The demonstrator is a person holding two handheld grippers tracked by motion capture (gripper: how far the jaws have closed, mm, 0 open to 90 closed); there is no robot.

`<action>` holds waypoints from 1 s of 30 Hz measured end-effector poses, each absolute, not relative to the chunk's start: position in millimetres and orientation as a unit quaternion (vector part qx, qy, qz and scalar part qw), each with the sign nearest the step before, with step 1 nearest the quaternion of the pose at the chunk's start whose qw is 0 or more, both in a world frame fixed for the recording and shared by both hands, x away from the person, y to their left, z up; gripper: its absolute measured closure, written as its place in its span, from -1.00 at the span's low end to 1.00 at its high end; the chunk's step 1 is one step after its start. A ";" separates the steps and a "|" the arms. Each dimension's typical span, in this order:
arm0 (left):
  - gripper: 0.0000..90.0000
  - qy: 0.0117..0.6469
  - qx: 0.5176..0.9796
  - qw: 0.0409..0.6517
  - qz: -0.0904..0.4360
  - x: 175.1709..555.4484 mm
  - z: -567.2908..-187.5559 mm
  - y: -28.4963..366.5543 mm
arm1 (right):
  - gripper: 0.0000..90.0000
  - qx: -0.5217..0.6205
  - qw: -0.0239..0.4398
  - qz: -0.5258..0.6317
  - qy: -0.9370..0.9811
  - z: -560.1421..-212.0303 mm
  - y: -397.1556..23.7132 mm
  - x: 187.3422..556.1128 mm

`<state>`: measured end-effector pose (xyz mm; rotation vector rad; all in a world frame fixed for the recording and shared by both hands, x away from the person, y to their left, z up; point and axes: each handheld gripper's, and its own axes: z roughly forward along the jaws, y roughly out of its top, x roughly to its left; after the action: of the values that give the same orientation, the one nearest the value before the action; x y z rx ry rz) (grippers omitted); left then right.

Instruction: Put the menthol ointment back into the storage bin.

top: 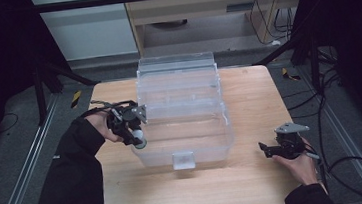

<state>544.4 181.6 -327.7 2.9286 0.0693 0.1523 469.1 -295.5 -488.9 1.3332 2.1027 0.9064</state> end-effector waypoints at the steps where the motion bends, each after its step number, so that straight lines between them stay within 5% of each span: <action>1: 0.12 0.025 0.993 0.105 0.051 544.6 -328.7 181.1 | -0.59 0.487 0.244 0.332 0.770 -489.0 -295.6 469.1; 30: 0.12 0.020 0.994 0.096 0.037 551.8 -355.0 179.0 | -0.59 0.485 0.243 0.325 0.775 -490.9 -294.7 469.3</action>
<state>551.8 179.0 -355.0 2.9468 0.0598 0.1097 469.3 -294.7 -490.9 1.3244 2.1175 0.8887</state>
